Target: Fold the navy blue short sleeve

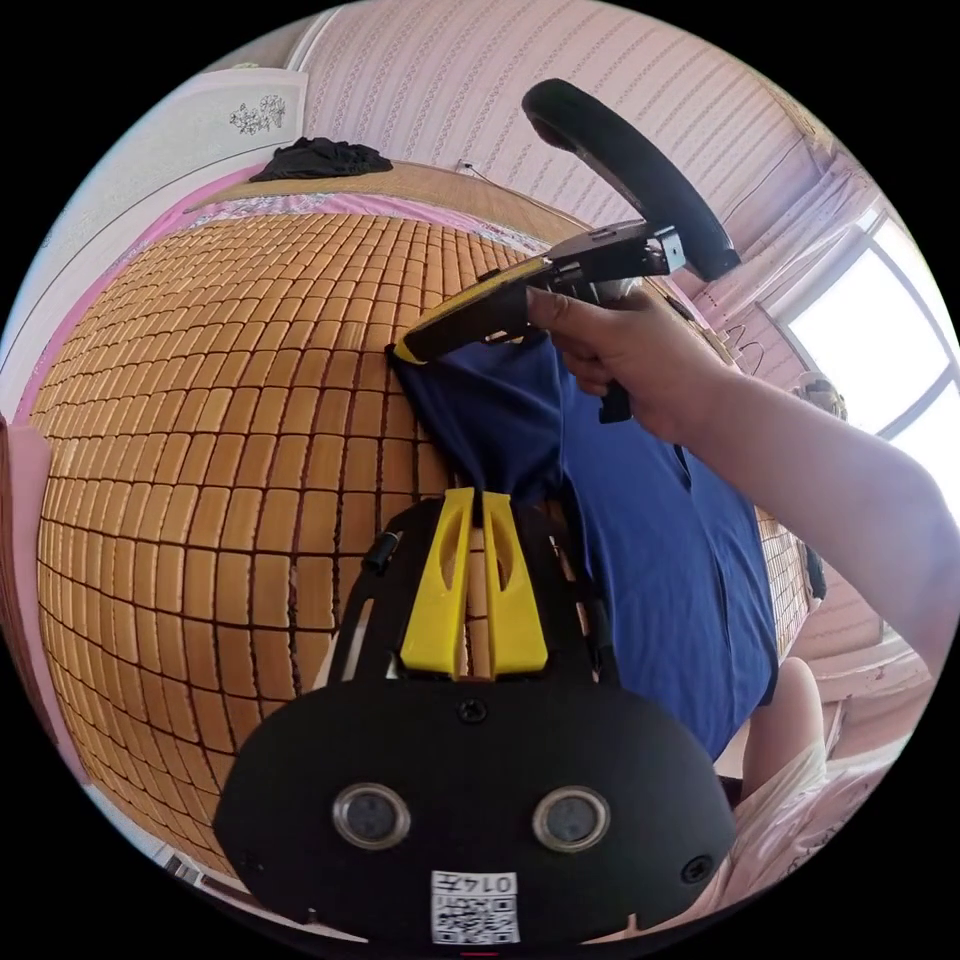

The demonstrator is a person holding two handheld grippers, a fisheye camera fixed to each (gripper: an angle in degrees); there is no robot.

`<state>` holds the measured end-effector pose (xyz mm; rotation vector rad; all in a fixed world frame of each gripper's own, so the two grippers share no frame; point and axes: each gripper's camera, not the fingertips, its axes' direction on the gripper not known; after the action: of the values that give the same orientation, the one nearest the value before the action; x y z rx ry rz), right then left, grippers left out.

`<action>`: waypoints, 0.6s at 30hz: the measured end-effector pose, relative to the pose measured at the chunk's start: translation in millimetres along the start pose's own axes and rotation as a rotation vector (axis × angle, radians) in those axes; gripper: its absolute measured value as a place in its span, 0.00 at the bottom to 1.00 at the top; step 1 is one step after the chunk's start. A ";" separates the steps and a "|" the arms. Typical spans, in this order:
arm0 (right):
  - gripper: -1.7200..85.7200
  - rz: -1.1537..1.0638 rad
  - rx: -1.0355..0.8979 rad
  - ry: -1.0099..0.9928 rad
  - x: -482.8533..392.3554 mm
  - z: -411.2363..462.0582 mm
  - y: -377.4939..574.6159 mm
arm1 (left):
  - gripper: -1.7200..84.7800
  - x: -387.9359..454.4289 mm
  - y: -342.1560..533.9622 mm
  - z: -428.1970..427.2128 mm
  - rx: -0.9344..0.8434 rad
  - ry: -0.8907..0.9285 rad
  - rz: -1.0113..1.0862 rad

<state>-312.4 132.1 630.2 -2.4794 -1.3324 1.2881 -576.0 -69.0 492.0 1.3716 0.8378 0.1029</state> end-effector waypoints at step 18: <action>0.10 0.651 0.153 0.275 90.9 -198.2 415.6 | 0.01 115.6 10.2 32.9 0.024 0.065 0.281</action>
<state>127.8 -1.1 536.7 -2.9412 -0.3536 1.0038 -470.4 -32.9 446.3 1.5093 0.6976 0.3578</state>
